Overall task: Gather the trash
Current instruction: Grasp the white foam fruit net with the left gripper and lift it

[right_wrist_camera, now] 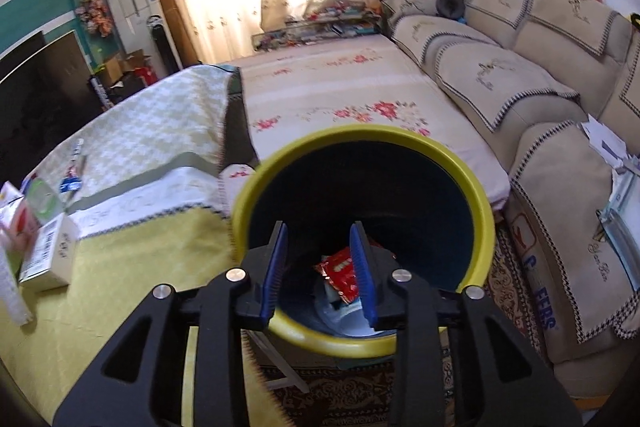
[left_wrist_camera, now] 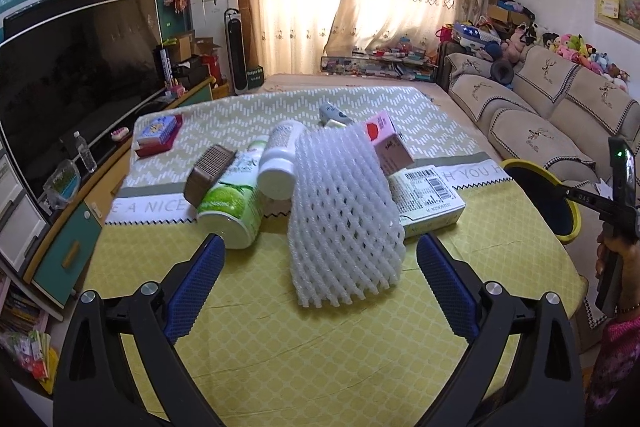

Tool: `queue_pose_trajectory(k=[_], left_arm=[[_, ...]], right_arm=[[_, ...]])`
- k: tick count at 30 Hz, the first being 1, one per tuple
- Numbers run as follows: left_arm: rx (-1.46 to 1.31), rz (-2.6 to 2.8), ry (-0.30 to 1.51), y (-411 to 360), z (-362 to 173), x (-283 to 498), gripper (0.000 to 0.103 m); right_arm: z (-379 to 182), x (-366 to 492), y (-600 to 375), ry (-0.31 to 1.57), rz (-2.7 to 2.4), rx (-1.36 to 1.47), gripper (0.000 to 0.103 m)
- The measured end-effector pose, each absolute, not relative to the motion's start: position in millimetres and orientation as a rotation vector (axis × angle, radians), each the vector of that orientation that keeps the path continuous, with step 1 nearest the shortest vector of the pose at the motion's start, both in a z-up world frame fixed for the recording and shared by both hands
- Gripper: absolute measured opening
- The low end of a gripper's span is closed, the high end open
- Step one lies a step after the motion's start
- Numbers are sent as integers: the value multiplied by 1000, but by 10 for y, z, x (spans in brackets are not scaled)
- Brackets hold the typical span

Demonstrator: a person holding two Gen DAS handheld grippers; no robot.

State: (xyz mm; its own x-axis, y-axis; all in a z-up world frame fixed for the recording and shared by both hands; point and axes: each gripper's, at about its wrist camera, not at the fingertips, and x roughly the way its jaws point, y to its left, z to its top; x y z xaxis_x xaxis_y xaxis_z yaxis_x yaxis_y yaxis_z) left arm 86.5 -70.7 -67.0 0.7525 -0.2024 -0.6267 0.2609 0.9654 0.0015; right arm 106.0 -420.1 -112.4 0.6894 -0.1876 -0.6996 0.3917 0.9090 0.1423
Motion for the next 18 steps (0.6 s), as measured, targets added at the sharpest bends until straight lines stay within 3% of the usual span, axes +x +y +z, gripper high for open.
queue_pose_trajectory(k=[5, 18], left_arm=[[89, -254, 711, -788, -791, 1040, 95], [55, -278, 826, -1032, -1117, 1633, 96]], right_arm=[[-1031, 1043, -3966, 723, -275, 260, 36], [-1054, 1094, -3852, 739, -231, 266, 37]])
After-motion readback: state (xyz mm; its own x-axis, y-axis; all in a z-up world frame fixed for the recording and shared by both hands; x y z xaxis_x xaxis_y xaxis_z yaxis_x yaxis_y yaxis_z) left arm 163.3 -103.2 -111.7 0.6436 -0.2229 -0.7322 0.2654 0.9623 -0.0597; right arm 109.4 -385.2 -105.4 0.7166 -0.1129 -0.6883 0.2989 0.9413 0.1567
